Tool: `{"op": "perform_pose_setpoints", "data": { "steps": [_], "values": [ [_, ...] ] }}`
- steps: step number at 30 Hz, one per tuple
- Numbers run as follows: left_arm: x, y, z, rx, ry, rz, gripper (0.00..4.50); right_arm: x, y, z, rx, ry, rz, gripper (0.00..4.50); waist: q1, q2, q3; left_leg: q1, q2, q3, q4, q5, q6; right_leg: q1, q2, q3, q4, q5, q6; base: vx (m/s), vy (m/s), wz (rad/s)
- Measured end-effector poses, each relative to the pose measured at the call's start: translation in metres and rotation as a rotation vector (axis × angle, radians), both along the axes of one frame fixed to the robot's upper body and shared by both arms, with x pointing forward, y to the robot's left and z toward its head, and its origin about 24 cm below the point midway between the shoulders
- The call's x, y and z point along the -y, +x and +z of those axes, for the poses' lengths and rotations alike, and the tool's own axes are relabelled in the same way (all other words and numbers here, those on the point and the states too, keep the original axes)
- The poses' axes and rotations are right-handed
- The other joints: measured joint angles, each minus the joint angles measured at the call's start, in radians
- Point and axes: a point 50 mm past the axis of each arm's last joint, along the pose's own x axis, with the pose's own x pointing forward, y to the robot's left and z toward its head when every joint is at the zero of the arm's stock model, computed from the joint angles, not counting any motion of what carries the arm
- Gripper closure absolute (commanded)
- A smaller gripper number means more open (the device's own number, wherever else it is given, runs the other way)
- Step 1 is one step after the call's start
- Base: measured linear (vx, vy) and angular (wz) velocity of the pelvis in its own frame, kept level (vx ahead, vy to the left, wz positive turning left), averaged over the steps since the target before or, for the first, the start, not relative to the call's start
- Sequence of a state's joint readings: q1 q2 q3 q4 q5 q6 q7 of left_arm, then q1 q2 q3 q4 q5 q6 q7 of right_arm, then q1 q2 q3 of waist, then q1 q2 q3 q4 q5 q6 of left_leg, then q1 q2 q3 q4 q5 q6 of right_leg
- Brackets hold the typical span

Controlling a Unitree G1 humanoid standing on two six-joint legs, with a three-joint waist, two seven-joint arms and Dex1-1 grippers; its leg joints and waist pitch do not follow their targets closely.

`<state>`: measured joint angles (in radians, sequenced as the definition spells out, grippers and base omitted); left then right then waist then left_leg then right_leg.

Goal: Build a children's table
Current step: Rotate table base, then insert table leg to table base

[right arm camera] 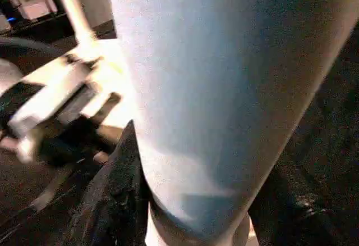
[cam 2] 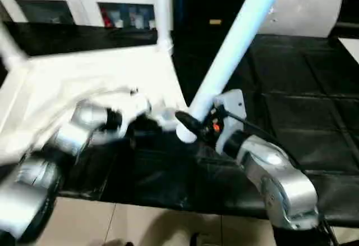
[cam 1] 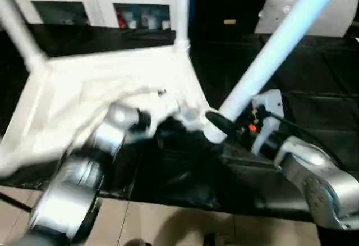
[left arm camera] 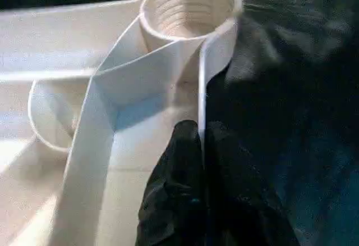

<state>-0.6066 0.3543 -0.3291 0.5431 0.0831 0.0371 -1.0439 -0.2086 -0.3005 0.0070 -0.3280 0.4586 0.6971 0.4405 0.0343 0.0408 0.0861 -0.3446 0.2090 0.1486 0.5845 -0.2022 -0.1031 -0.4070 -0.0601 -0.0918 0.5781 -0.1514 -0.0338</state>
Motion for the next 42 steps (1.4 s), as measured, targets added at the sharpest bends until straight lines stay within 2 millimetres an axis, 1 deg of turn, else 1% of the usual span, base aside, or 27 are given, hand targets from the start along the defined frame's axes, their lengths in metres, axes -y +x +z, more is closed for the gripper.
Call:
{"op": "perform_pose_setpoints", "data": {
  "steps": [4,8,11,14,16,20,24,27,31,39,42],
  "values": [
    [-0.007,-0.014,-0.001,0.029,0.019,-0.082,4.5,0.0,0.005,0.0,-0.024,-0.002,-0.019,2.6,0.002,-0.001,-0.001,0.0,0.0,0.0,-0.001,-0.003,-0.005,0.0,0.0,0.0,0.0,-0.001,0.002,0.0,0.0,0.0],
    [-0.011,-0.028,-0.001,-0.01,0.02,-0.094,4.5,-0.002,0.007,0.0,-0.02,-0.022,0.0,2.6,0.003,-0.004,-0.002,0.0,0.0,0.0,0.0,-0.003,-0.005,0.0,0.0,0.0,0.0,-0.002,0.002,0.0,0.0,0.0],
    [-0.014,-0.031,0.001,-0.036,0.024,-0.092,4.5,-0.006,0.007,-0.002,-0.004,-0.061,0.05,2.6,0.003,-0.006,-0.003,0.0,0.0,0.0,0.0,-0.003,-0.005,0.0,0.0,0.0,0.001,-0.002,0.002,0.0,0.0,0.0],
    [-0.017,-0.034,0.001,-0.062,0.023,-0.068,4.5,-0.013,0.008,-0.006,0.002,-0.1,0.117,2.6,-0.001,-0.008,-0.004,0.0,0.0,0.0,0.0,-0.003,-0.005,0.0,0.0,0.0,0.001,-0.002,0.002,0.0,0.0,0.0],
    [-0.017,-0.035,0.002,-0.077,0.026,-0.054,4.5,-0.018,0.01,-0.008,-0.007,-0.112,0.166,2.6,-0.003,-0.012,-0.006,0.0,0.0,0.001,0.0,-0.003,-0.005,-0.001,0.0,0.0,0.001,-0.002,0.003,0.0,0.0,0.0],
    [-0.017,-0.036,0.003,-0.109,0.019,-0.036,4.5,-0.022,0.012,-0.01,-0.016,-0.129,0.211,2.6,-0.004,-0.021,-0.008,0.0,0.0,0.001,-0.001,-0.003,-0.005,-0.001,0.0,0.001,0.001,-0.001,0.001,0.0,0.0,0.0],
    [-0.019,-0.036,0.004,-0.139,0.004,-0.025,4.5,-0.024,0.013,-0.014,-0.023,-0.161,0.272,2.6,-0.005,-0.033,-0.006,-0.001,0.0,0.002,0.0,-0.003,-0.005,-0.002,0.0,0.001,0.001,-0.001,0.001,0.0,0.0,0.0],
    [-0.02,-0.036,0.004,-0.137,0.008,-0.027,4.5,-0.026,0.014,-0.013,-0.01,-0.193,0.303,2.61,-0.006,-0.039,-0.006,-0.001,0.0,0.002,-0.001,-0.003,-0.005,-0.002,0.001,0.001,0.001,0.0,0.0,0.0,0.0,0.0],
    [-0.021,-0.036,0.005,-0.132,0.015,-0.032,4.5,-0.026,0.014,-0.013,-0.008,-0.211,0.317,2.61,-0.007,-0.041,-0.006,-0.001,0.0,0.002,-0.001,-0.003,-0.005,-0.002,0.001,0.002,0.001,-0.001,0.0,0.0,0.0,0.0],
    [-0.023,-0.035,0.005,-0.134,0.023,-0.03,4.5,-0.022,0.013,-0.013,-0.018,-0.229,0.342,2.61,-0.009,-0.041,-0.006,0.0,0.0,0.002,-0.001,-0.003,-0.005,-0.002,0.001,0.002,0.002,0.0,0.0,0.0,0.0,0.0],
    [-0.023,-0.035,0.005,-0.143,0.023,-0.042,4.5,-0.021,0.012,-0.014,-0.032,-0.238,0.344,2.61,-0.007,-0.041,-0.006,0.001,0.0,0.002,-0.001,-0.003,-0.005,-0.002,0.001,0.001,0.002,0.0,0.0,0.0,0.0,0.0]
  ]
}}
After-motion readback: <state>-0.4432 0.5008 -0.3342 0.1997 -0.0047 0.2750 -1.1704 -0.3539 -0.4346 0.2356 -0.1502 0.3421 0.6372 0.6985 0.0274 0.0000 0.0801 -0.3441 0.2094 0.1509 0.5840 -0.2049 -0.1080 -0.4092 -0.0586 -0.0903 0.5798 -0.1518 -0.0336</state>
